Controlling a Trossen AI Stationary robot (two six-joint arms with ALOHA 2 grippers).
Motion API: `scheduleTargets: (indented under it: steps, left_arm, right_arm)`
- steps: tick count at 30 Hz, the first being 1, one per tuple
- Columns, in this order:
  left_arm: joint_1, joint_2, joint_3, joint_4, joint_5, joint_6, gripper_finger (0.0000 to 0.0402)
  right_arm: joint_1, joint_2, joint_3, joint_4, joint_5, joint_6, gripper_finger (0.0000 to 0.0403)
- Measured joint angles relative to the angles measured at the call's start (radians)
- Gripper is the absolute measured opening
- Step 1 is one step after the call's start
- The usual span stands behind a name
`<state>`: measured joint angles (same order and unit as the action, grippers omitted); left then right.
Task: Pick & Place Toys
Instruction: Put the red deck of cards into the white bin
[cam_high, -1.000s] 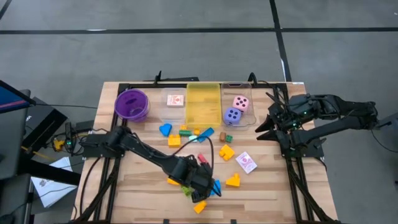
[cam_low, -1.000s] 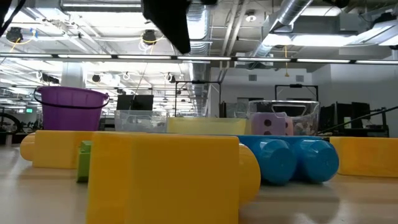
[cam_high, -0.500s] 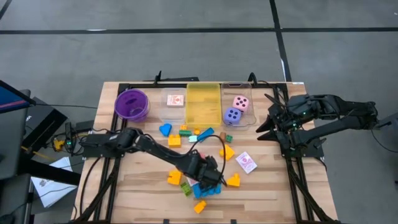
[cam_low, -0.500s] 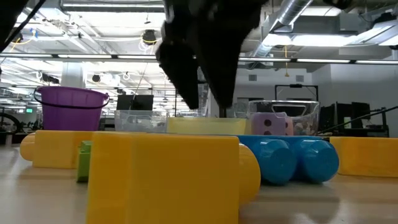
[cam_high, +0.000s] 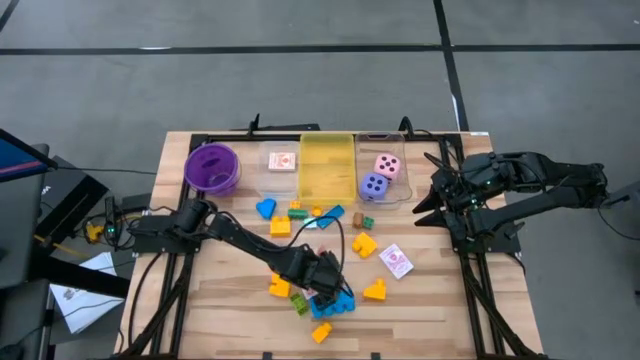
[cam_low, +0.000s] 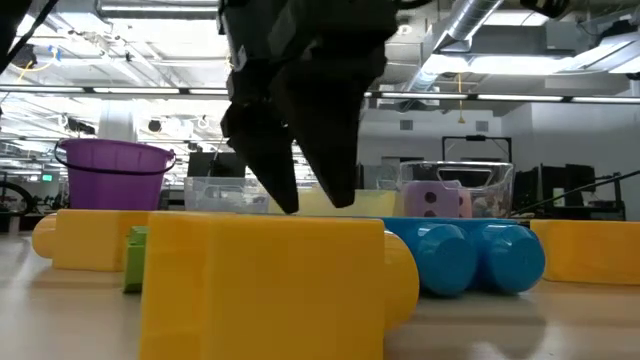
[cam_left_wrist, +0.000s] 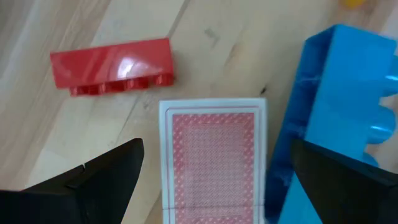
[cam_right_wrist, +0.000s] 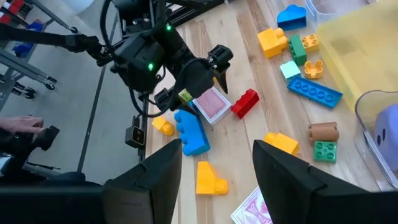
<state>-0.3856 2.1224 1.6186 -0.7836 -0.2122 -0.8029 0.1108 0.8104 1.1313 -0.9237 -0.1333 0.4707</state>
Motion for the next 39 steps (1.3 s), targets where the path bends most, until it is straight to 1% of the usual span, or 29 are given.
scheduleTargets:
  steps: [5,9,13,16,22,25,28,32,36,39]
  left_arm:
    - [0.000,-0.041,-0.102,0.078,-0.001,0.009,0.0399]
    - [0.000,-0.057,-0.143,0.103,-0.002,0.010,0.0399]
    - [0.000,-0.056,-0.146,0.123,-0.001,0.019,0.0399]
    - [0.000,-0.054,-0.145,0.140,0.000,0.059,0.0399]
    - [0.000,-0.053,-0.145,0.138,0.003,0.062,0.0399]
    - [0.000,-0.053,-0.145,0.163,0.042,0.070,0.0399]
    - [-0.003,-0.053,-0.145,0.182,0.053,0.089,0.0399]
    - [-0.003,-0.052,-0.155,0.164,0.055,0.071,0.0399]
    - [-0.004,-0.050,-0.182,0.163,0.082,0.040,0.0399]
    - [-0.008,-0.050,-0.191,0.162,0.066,0.039,0.0399]
  right_arm:
    - [0.000,0.000,0.000,0.000,0.000,0.000,0.0189]
    - [0.000,0.000,0.000,0.000,0.001,0.000,0.0189]
    - [0.000,0.000,0.000,0.000,0.002,0.000,0.0189]
    - [0.000,0.000,0.000,0.000,0.003,0.000,0.0189]
    - [0.000,0.000,0.000,0.000,0.003,0.000,0.0189]
    - [0.000,0.000,0.000,0.000,0.003,-0.001,0.0189]
    - [0.000,0.001,0.000,0.000,0.003,0.000,0.0189]
    - [0.000,0.001,0.000,0.000,0.003,-0.001,0.0189]
    - [0.000,0.001,0.000,0.001,0.004,-0.001,0.0189]
    - [0.000,0.001,0.000,0.001,0.004,-0.001,0.0189]
